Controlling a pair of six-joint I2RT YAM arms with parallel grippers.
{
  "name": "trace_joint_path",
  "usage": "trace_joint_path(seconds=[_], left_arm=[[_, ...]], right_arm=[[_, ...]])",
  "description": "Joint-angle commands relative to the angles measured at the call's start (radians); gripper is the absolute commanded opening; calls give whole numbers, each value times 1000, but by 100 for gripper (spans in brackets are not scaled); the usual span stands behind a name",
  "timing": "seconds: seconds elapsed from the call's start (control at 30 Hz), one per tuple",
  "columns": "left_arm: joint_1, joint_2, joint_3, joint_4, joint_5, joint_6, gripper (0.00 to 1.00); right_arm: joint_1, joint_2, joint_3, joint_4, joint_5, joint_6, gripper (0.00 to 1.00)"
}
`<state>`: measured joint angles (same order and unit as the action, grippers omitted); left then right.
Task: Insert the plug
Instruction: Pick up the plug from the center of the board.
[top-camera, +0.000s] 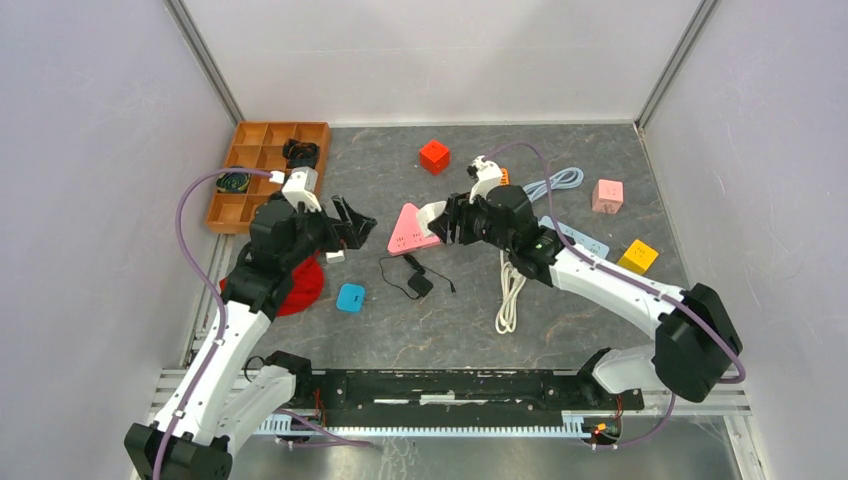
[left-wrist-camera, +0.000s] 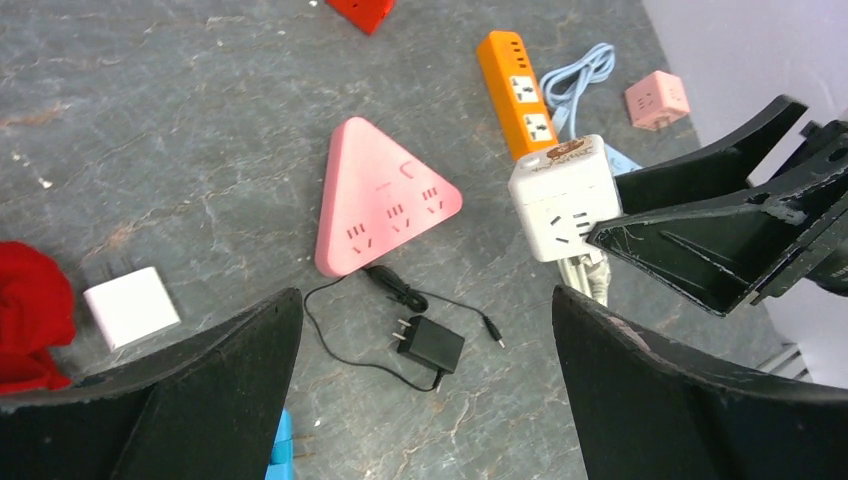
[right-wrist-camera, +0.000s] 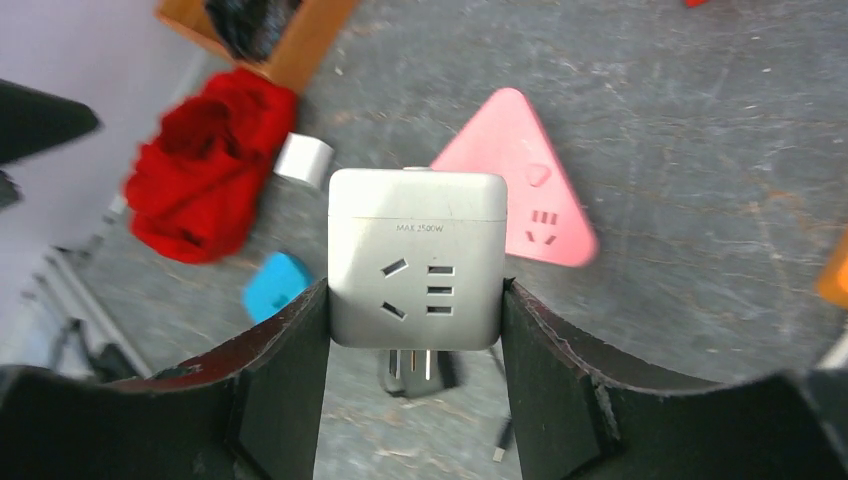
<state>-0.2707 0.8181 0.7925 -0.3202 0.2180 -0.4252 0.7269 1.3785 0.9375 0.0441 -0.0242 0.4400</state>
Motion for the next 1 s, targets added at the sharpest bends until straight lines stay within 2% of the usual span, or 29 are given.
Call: trace_joint_path(seconds=[0.0, 0.2, 0.37, 0.57, 0.8, 0.97], left_arm=[[-2, -4, -11, 149, 62, -73, 100], [-21, 82, -8, 221, 130, -117, 100], [-129, 105, -9, 262, -18, -106, 100], [-267, 185, 18, 317, -130, -157, 100], [-314, 203, 17, 412, -316, -222, 100], [-334, 221, 17, 476, -335, -208, 100]], right_arm=[[5, -57, -46, 221, -7, 289, 41], [9, -23, -47, 379, -13, 527, 39], [22, 20, -43, 472, -35, 660, 39], [29, 18, -55, 512, -8, 721, 39], [35, 4, -85, 563, -17, 756, 39], [38, 2, -110, 596, -34, 801, 39]])
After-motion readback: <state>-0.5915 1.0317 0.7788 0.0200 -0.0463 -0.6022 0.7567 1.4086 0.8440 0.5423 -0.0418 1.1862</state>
